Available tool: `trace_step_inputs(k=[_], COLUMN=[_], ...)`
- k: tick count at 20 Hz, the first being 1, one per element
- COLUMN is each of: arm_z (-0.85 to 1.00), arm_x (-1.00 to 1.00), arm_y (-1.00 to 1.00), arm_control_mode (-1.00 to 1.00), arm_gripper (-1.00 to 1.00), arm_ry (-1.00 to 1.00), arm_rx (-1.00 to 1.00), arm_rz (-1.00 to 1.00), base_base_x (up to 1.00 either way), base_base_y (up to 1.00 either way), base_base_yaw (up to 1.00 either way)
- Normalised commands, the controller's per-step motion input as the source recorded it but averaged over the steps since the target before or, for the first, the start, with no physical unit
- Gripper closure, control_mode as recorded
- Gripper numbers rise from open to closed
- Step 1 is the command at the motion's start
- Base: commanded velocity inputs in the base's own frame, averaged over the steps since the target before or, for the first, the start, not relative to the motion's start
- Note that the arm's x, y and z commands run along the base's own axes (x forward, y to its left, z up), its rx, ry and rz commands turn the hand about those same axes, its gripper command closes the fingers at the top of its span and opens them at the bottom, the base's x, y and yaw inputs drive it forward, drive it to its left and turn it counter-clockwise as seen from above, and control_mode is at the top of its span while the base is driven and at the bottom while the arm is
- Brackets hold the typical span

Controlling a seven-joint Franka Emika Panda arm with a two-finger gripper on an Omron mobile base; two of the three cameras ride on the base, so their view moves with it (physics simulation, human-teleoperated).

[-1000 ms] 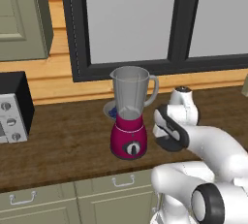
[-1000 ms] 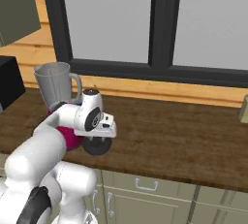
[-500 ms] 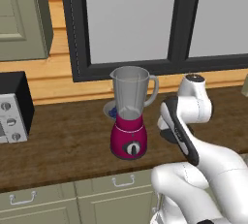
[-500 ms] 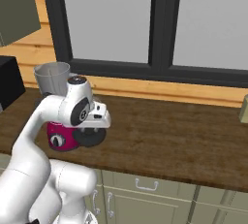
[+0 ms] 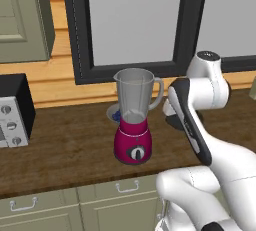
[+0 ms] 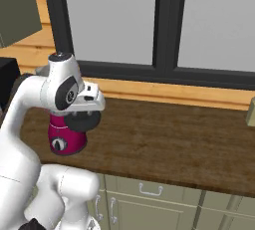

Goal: Close the lid blender by securely placing the lid on top.

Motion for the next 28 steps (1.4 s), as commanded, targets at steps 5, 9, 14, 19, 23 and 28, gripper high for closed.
trace_step_inputs(k=[5, 9, 14, 19, 23, 28], arm_z=[0.99, 0.82, 0.69, 0.39, 0.00, 0.01], arm_x=[-0.06, 0.01, 0.09, 0.18, 0.36, 0.54], arm_y=[0.26, 0.32, 0.23, 0.30, 0.66, 0.60], arm_control_mode=[-1.00, -1.00, -1.00, -1.00, -1.00, -1.00], arm_gripper=[1.00, 1.00, 1.00, 1.00, 1.00, 1.00], arm_ry=[-0.03, 0.00, 0.01, 0.03, 0.01, -0.03], arm_rx=[-0.02, 0.01, 0.07, 0.11, 0.02, -0.03], arm_rz=[-0.01, 0.00, -0.01, -0.01, -0.04, -0.14], base_base_x=[0.00, 0.00, 0.00, 0.00, 0.00, 0.00], base_base_y=[0.00, 0.00, 0.00, 0.00, 0.00, 0.00], base_base_yaw=[0.00, 0.00, 0.00, 0.00, 0.00, 0.00])
